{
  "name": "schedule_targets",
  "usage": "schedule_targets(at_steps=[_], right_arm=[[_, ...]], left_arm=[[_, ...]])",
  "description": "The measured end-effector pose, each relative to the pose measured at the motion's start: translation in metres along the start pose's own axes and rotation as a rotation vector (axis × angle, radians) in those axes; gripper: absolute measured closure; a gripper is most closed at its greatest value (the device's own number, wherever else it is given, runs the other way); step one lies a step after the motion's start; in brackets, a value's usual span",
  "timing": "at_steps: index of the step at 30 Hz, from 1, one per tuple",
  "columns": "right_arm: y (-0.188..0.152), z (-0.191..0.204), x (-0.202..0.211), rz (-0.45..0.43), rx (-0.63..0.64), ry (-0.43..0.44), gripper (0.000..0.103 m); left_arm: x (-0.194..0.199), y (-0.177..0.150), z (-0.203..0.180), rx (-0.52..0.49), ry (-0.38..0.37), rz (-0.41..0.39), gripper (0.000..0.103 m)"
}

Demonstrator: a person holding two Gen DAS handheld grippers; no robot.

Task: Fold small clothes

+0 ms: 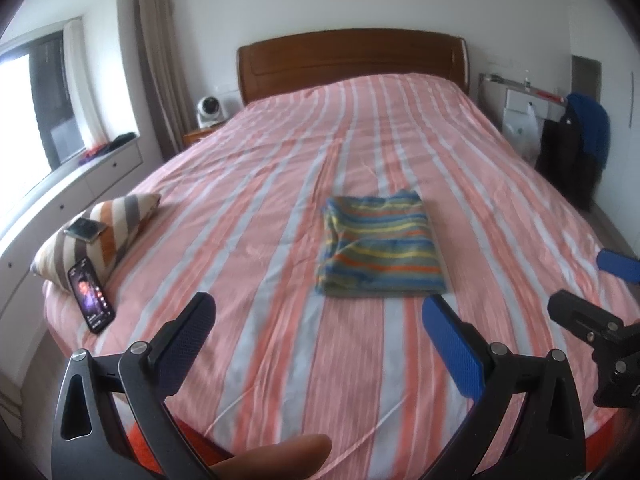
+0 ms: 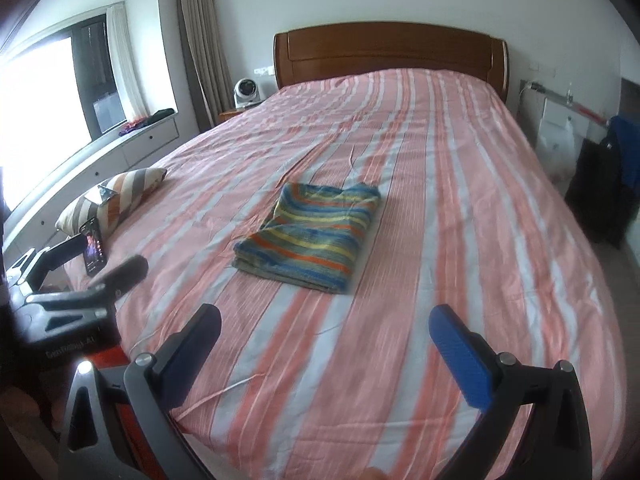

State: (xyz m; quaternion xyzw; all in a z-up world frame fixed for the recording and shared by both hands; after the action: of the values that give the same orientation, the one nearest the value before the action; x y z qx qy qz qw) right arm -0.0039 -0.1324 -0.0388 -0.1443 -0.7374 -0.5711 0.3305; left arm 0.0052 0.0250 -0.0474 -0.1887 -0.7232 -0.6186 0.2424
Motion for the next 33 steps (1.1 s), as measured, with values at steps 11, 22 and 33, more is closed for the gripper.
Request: schedule_targets(at_steps=[11,22,33], right_arm=[[0.006,0.000,0.021,-0.079,-0.007,-0.015,0.000],[0.006,0.001,0.025,-0.073,0.011,-0.038,0.000],[0.006,0.000,0.006,0.055,0.012,-0.120,0.000]], left_arm=[[0.023,0.005,-0.002,0.019,-0.013,-0.026,0.000],[0.024,0.003,-0.004,0.018,0.001,0.000,0.000],[0.014,-0.001,-0.003,0.037,-0.015,0.057,0.000]])
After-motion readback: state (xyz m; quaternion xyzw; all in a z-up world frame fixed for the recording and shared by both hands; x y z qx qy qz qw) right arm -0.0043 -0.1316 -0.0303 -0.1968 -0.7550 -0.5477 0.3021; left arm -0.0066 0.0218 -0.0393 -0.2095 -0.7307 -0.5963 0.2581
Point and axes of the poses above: each gripper's, at about its wrist camera, not at the fingertips, and x roughly against the way its jaws point, z to its left, y to its top, the point moved 4 cm from there along -x, roughly the way its jaws point, and after that the axes turned 15 degrees about x, right-handed, at the moved point
